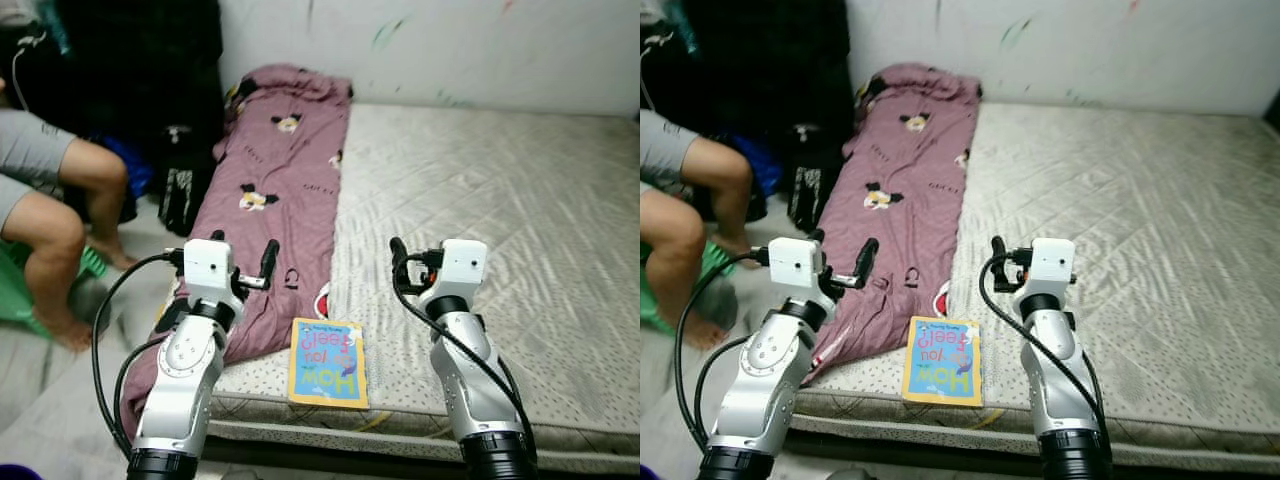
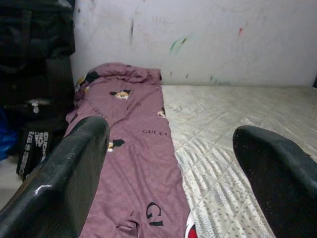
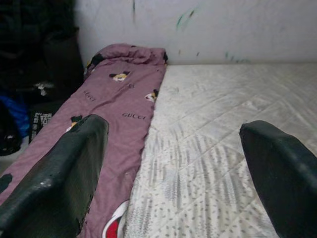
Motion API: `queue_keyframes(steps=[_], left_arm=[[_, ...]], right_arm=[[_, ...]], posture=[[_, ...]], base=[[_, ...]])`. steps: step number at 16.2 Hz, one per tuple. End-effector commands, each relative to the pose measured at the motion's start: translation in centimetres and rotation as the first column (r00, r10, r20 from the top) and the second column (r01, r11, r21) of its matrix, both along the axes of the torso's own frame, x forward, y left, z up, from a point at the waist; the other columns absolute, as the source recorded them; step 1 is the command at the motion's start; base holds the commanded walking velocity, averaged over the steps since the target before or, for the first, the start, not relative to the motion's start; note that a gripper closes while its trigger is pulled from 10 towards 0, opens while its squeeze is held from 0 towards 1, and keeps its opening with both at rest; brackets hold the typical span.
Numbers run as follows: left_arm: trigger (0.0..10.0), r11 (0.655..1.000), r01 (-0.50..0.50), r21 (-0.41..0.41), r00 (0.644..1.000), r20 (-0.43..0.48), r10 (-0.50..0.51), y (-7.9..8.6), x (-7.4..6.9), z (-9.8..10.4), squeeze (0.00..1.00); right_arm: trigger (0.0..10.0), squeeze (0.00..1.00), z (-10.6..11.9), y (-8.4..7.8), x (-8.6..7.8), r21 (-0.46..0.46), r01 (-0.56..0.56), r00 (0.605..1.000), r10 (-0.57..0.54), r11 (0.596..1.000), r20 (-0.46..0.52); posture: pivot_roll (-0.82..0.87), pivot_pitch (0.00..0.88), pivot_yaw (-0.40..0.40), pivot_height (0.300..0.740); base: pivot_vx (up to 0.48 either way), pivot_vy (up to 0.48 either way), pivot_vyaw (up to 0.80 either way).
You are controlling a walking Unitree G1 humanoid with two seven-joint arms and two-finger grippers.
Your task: Clean up the room
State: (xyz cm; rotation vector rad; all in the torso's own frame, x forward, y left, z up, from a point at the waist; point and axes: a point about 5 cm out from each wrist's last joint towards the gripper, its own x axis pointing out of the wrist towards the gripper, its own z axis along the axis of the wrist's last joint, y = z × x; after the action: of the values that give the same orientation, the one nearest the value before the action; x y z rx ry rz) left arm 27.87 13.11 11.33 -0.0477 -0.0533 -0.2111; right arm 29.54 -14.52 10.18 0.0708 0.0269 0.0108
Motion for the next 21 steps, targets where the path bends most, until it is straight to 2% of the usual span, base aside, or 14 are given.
queue_keyframes(steps=[1,21], left_arm=[[10.0,1.0,-0.005,0.011,1.0,-0.009,0.006,0.12,0.1,-0.05,0.0],[10.0,1.0,-0.012,0.024,1.0,0.0,0.012,0.0,0.25,0.18,0.0]], right_arm=[[10.0,0.0,-0.05,0.03,0.07,0.008,-0.003,1.0,0.003,1.0,-0.005],[10.0,0.0,0.07,-0.08,0.26,0.004,-0.003,1.0,0.004,1.0,-0.005]], posture=[[-0.01,0.0,-0.002,0.74],[-0.01,0.0,-0.007,0.74]], base=[[0.0,0.0,0.0],[0.0,-0.329,0.0]])
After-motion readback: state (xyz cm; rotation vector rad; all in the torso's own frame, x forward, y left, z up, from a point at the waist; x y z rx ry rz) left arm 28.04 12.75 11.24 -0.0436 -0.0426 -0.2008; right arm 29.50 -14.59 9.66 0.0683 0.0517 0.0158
